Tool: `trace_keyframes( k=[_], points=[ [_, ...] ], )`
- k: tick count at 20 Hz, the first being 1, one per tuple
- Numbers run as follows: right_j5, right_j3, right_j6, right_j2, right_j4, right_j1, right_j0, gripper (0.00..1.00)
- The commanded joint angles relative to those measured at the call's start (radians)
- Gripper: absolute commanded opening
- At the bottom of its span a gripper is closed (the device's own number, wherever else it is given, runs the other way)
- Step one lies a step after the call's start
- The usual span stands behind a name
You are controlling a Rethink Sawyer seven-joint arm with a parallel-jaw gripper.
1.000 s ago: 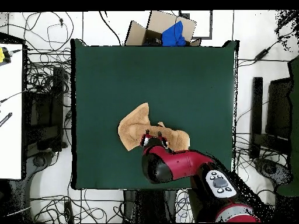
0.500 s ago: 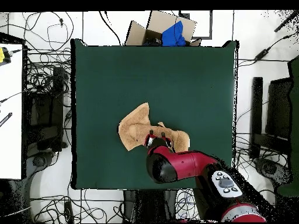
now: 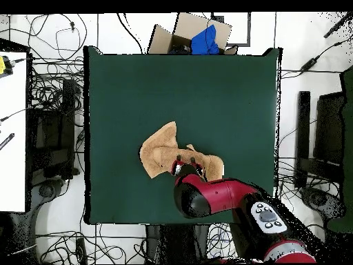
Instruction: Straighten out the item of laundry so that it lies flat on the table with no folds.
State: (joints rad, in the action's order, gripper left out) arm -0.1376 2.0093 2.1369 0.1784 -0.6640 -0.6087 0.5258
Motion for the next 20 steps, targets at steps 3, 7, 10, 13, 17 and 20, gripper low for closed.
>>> trace_keyframes(
  k=[3, 7, 10, 13, 17, 20],
  points=[
    [0.043, -0.07, -0.008, 0.038, -0.075, -0.001, -0.021, 1.0],
    [0.013, -0.048, 0.014, 0.003, -0.078, -0.018, -0.045, 1.0],
    [0.01, -0.037, 0.021, -0.007, -0.079, -0.031, -0.055, 1.0],
    [0.088, -0.027, -0.01, 0.028, -0.081, -0.086, -0.039, 1.0],
    [0.172, -0.039, -0.067, 0.066, -0.086, -0.123, -0.03, 1.0],
    [0.183, -0.041, -0.076, 0.07, -0.099, -0.128, -0.029, 1.0]
  ],
)
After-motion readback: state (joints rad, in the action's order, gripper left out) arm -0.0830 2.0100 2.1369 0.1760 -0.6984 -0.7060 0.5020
